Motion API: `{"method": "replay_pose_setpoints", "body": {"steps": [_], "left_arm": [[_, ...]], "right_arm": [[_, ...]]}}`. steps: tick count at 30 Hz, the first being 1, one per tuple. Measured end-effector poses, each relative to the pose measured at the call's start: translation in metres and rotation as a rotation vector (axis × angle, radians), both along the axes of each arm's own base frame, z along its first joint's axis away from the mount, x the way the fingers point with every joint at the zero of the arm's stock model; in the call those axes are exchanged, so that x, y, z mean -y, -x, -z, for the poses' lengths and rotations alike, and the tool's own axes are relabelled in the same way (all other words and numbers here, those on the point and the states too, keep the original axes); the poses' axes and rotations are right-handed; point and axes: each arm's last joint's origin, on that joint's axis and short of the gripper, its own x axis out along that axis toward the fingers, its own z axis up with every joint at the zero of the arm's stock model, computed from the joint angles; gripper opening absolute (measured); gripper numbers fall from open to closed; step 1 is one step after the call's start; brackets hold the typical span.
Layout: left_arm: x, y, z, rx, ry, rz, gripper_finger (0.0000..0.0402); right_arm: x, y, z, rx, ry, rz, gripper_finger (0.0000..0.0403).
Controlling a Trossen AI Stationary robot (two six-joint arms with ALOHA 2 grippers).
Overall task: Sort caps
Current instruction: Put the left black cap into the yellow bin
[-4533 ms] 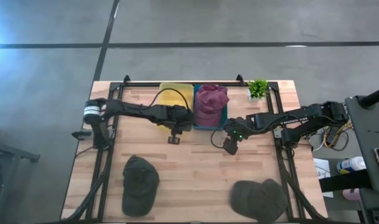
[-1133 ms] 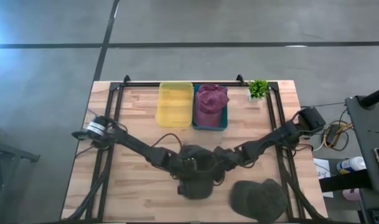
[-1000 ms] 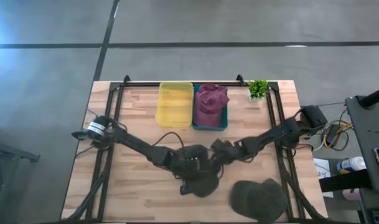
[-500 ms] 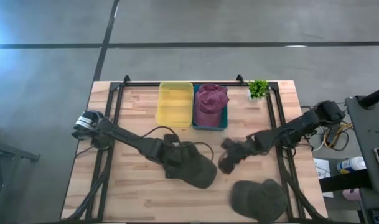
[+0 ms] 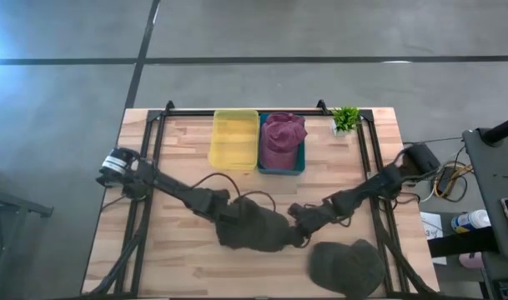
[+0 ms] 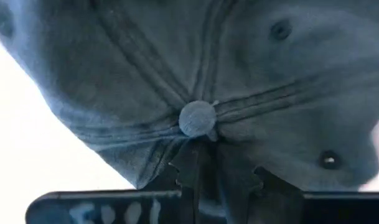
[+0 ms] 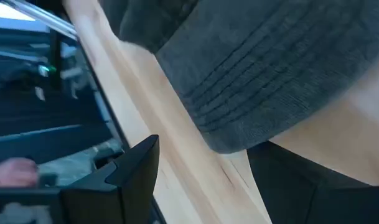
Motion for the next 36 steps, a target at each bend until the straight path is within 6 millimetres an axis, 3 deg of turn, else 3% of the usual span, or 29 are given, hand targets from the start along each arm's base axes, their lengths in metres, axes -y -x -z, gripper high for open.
{"method": "replay_pose_setpoints", "body": {"steps": [10,15,18,22,26,29,32,36], "left_arm": [[0.018,-0.005,-0.008,0.088,0.058,-0.004,0.0044],[0.024,-0.007,-0.021,0.114,0.052,0.047,0.0044],[0.025,-0.004,-0.051,0.110,0.013,0.067,0.0044],[0.021,0.020,-0.119,0.094,-0.084,0.026,0.0044],[0.012,0.063,-0.186,0.162,-0.191,-0.110,0.0044],[0.003,0.086,-0.212,0.278,-0.263,-0.229,0.0044],[-0.006,0.093,-0.222,0.353,-0.301,-0.287,0.0044],[-0.014,0.088,-0.213,0.330,-0.326,-0.321,0.0044]], "right_arm": [[0.017,-0.027,0.015,0.089,0.088,0.051,0.0228],[0.029,-0.032,0.002,0.212,0.264,0.006,0.0176],[0.035,-0.034,-0.021,0.348,0.430,-0.082,0.0112],[0.042,-0.033,-0.065,0.432,0.734,-0.281,0.0024],[0.042,-0.026,-0.122,0.365,1.278,-0.488,0.0015],[0.032,-0.023,-0.153,0.313,1.742,-0.641,0.0015],[0.026,-0.019,-0.152,0.260,1.917,-0.854,0.0015],[0.015,0.000,-0.122,0.144,1.854,-1.064,0.0014]]}}
